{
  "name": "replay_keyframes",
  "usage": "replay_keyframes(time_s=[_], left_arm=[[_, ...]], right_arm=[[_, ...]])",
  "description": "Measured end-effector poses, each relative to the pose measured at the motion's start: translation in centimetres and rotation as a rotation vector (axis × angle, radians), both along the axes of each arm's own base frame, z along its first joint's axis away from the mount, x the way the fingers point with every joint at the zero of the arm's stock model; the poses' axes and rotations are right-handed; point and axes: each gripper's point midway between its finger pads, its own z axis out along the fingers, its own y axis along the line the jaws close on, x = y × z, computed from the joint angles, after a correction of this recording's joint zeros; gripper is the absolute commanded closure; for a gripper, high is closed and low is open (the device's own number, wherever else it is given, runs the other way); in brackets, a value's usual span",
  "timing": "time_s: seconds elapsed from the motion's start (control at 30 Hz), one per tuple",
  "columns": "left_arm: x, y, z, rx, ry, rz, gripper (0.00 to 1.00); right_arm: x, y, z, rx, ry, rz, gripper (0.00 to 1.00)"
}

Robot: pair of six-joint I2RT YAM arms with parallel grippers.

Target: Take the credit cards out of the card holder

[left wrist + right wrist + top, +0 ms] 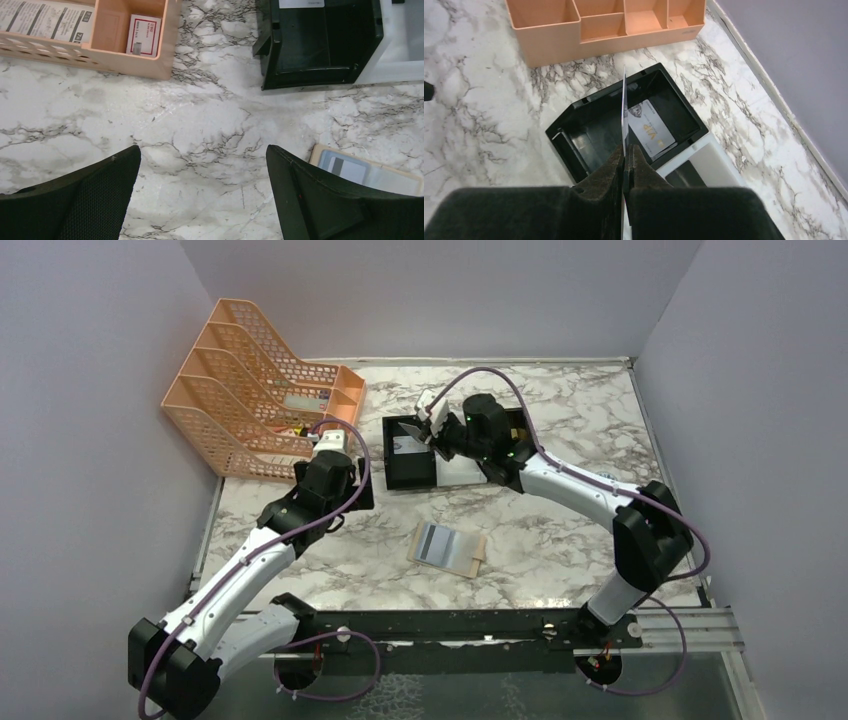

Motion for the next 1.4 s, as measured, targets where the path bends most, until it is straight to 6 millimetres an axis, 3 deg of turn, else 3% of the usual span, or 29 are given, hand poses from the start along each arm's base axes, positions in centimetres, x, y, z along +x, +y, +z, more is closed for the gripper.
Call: replay_keyframes(time_s=[0.13,0.37,0.7,1.4], left_arm=[[-0.1,0.9,0.4,0.027,-0.017,0.022,0.01],[-0.5,2.2,2.9,0.008,-0.116,0.069,0.01],[-0.5,2.8,3.6,0.007,-0.147,0.093,0.01],[-0.5,3.1,3.7,0.006,-0.151,0.103,0.01]], right_arm=[[1.8,1.2,-1.1,-0.063,-0.021,0.011,0.99],[4.6,3.2,-4.8,-0.202,-0.031,-0.008,0.99],[7.2,3.2,-9.8,-0.407,-0.096,-0.063,0.99],[11.1,3.3,-13.5,-0.615,-0.228,-0.114,0.95]])
